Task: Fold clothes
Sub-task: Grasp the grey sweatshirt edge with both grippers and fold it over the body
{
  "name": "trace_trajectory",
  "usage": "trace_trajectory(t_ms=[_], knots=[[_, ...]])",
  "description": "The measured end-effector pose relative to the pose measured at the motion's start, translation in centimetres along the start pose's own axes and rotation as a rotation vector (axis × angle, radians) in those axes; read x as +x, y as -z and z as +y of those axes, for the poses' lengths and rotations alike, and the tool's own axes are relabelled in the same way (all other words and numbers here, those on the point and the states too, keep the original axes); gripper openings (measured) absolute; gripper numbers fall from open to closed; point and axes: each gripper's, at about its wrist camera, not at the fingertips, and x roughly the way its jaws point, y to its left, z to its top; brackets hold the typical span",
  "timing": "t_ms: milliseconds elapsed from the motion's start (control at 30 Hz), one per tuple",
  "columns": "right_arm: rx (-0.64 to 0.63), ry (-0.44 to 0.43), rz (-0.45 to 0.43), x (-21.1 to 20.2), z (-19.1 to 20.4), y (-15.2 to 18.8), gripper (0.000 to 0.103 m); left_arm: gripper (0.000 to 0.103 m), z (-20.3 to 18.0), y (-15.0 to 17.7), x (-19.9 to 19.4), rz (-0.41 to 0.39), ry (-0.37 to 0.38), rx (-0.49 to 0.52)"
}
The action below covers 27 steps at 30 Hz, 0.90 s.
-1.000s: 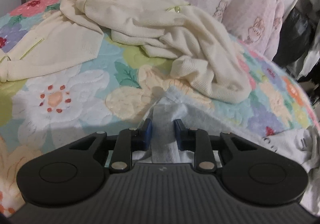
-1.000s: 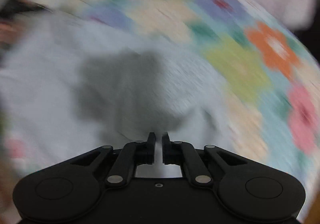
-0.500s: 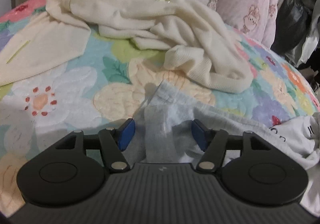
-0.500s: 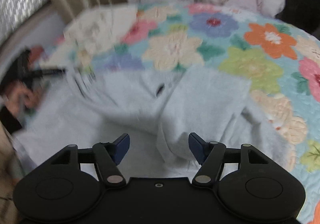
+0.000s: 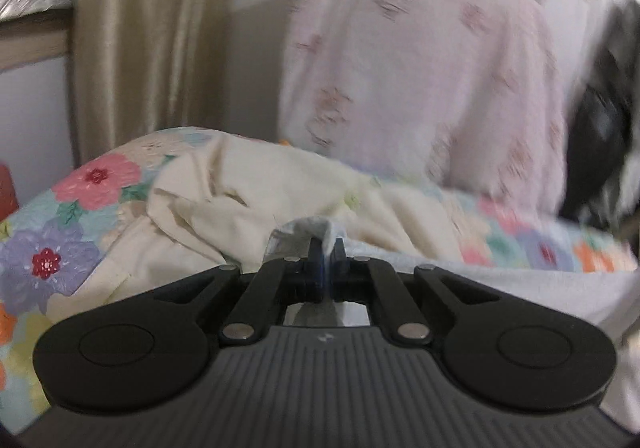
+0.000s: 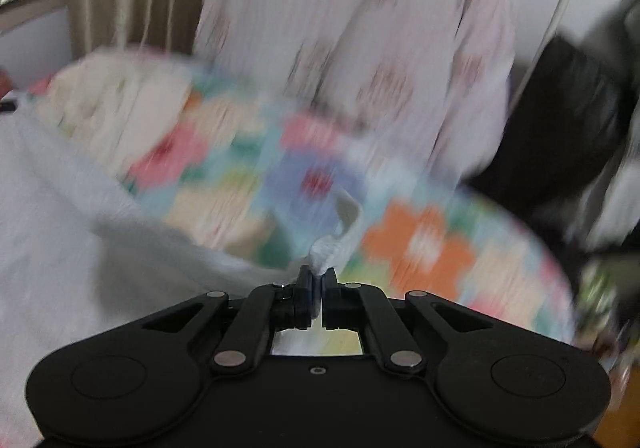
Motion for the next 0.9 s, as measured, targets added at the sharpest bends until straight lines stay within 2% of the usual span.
trace_trajectory(t_ms=[67, 100, 133, 167, 200, 233, 333, 367, 467, 533, 600, 700, 767, 833, 900], knots=[[-0.024, 0.022, -0.104, 1.9, -1.1, -2.4, 0.004, 0.003, 0.5, -1.0, 2.1, -0.014, -0.051, -0.048], [-0.037, 0.032, -0.159, 2.9, -1.5, -3.5, 0.004, 0.003, 0.6, -0.9, 3.4, -0.012, -0.1, -0.045], [-0.029, 0.068, -0.191, 4.5, -1.7, -4.2, 0.004, 0.003, 0.7, -0.8, 4.8, -0.009, -0.15, -0.043], [-0.012, 0.116, -0.214, 6.2, -1.8, -4.7, 0.01, 0.003, 0.8, -0.3, 6.2, 0.027, -0.184, -0.034], [0.03, 0.153, -0.183, 7.9, -2.1, -4.8, 0.026, 0.003, 0.8, 0.2, 7.6, 0.065, -0.219, -0.026], [0.085, 0.183, -0.127, 9.6, -2.6, -4.6, 0.031, 0.003, 1.2, 1.0, 9.1, 0.131, -0.257, -0.034], [0.247, 0.272, 0.044, 14.7, -4.0, -3.9, 0.031, 0.003, 2.8, 3.0, 11.5, 0.263, -0.273, -0.099], [0.306, 0.22, 0.076, 15.3, -4.6, -3.0, 0.032, 0.003, 3.1, 3.5, 11.6, 0.284, -0.257, -0.112], [0.422, -0.024, 0.142, 15.5, -5.7, 0.7, 0.036, 0.005, 3.0, 4.0, 10.0, 0.288, -0.215, -0.088], [0.42, -0.082, 0.187, 15.3, -5.4, 3.0, 0.055, 0.006, 2.4, 4.3, 8.9, 0.306, -0.191, -0.059], [0.409, -0.124, 0.231, 15.0, -4.9, 5.3, 0.061, 0.007, 1.8, 4.7, 7.9, 0.335, -0.17, -0.036], [0.428, -0.199, 0.289, 14.9, -4.4, 8.6, 0.064, 0.017, 0.9, 5.8, 6.3, 0.362, -0.147, -0.026], [0.549, -0.3, 0.293, 15.5, -4.4, 10.4, 0.063, 0.018, 0.8, 6.7, 5.6, 0.384, -0.158, -0.037], [0.549, -0.24, 0.24, 14.9, -2.7, 10.3, 0.019, 0.018, 1.0, 7.5, 4.2, 0.392, -0.179, -0.063], [0.52, -0.145, 0.176, 13.9, -0.7, 9.8, 0.017, 0.018, 1.0, 7.8, 2.5, 0.366, -0.18, -0.068]])
